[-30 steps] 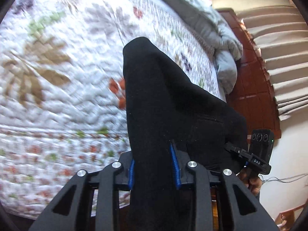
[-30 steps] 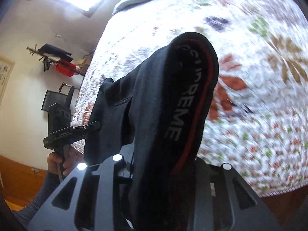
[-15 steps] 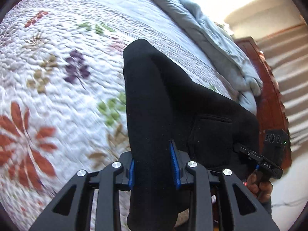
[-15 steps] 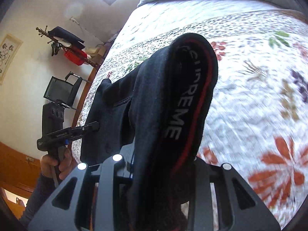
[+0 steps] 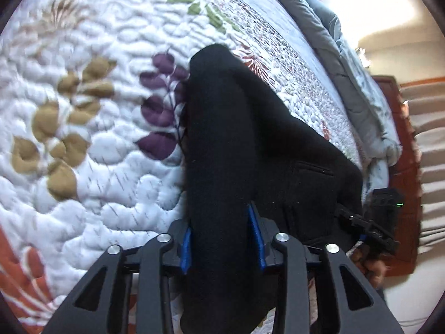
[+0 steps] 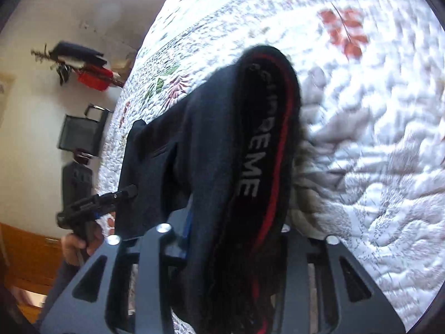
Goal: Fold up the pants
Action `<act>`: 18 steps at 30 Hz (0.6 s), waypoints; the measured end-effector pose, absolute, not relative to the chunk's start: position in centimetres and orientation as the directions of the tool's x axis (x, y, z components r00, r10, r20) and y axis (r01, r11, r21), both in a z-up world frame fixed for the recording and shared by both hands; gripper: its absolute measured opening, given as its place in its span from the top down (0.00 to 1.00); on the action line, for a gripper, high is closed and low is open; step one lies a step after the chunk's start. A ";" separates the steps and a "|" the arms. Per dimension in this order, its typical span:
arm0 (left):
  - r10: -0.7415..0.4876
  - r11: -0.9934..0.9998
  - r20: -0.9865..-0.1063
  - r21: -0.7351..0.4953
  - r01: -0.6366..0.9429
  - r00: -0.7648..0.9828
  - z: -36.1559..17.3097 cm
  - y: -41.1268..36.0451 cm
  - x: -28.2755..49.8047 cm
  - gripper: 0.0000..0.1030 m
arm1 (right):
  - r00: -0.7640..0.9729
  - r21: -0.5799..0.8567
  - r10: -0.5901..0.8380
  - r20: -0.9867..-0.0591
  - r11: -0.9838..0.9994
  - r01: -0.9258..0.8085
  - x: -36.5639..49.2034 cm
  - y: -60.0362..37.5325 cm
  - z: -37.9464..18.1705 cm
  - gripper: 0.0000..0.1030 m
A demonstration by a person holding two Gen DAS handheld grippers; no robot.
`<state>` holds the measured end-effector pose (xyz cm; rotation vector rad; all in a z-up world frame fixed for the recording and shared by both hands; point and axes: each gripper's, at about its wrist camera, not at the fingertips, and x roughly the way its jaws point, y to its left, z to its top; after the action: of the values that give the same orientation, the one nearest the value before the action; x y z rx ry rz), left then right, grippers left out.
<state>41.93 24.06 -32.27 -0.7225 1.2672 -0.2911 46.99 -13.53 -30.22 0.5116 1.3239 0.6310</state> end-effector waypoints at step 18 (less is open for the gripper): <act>-0.696 0.631 -0.554 -0.776 0.020 0.456 -26.1 21.8 48.2 0.35 | 0.194 0.755 0.764 -0.616 0.642 -0.131 52.8 -12.5 -25.5 0.71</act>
<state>48.23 21.81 -26.15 -0.7843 1.0120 -0.5020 52.76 -12.53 -25.53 0.6327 1.2240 0.6891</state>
